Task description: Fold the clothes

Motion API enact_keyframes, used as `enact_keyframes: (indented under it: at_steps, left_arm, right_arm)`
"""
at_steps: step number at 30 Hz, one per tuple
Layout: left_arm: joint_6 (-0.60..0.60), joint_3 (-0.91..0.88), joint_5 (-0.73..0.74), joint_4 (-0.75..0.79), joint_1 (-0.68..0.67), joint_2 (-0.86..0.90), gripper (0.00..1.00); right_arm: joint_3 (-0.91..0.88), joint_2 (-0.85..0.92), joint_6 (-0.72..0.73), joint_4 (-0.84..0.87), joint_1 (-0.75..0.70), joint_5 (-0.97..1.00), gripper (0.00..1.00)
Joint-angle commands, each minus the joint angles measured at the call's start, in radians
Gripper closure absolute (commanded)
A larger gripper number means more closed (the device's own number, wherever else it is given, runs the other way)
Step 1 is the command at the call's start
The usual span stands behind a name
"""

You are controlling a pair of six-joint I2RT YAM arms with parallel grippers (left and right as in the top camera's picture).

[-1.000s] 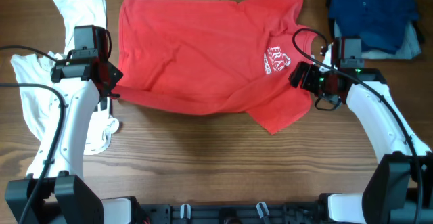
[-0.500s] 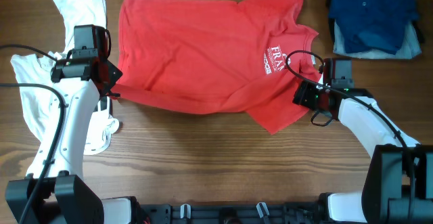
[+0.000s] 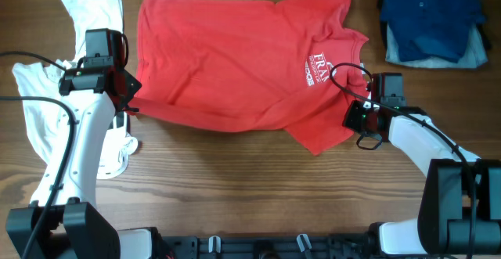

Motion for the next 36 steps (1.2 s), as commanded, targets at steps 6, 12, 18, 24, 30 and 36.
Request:
enact_keyframes:
  at_steps: [6,12,18,24,30,36]
  left_arm:
    - [0.058,0.005,-0.024,-0.044,0.003,-0.080,0.96]
    - [0.058,0.005,-0.024,-0.090,0.003,-0.232,0.96]
    - [0.061,0.005,-0.025,-0.157,0.003,-0.344,0.96]
    - [0.061,0.005,0.012,-0.213,0.003,-0.369,0.96]
    - [0.147,-0.040,0.260,-0.232,-0.013,-0.318,0.96]
    - [0.136,-0.179,0.443,-0.233,-0.078,-0.239,0.63]
  right_arm:
    - [0.148,-0.230,-0.003,-0.348,-0.102,0.063,0.96]
    - [0.260,-0.400,-0.044,-0.534,-0.226,0.074,0.96]
    - [0.285,-0.508,-0.066,-0.645,-0.262,0.042,0.96]
    - [0.285,-0.543,-0.069,-0.656,-0.262,0.033,0.96]
    - [0.285,-0.501,-0.090,-0.627,-0.262,-0.014,0.96]
    - [0.285,-0.473,-0.097,-0.627,-0.262,-0.016,0.96]
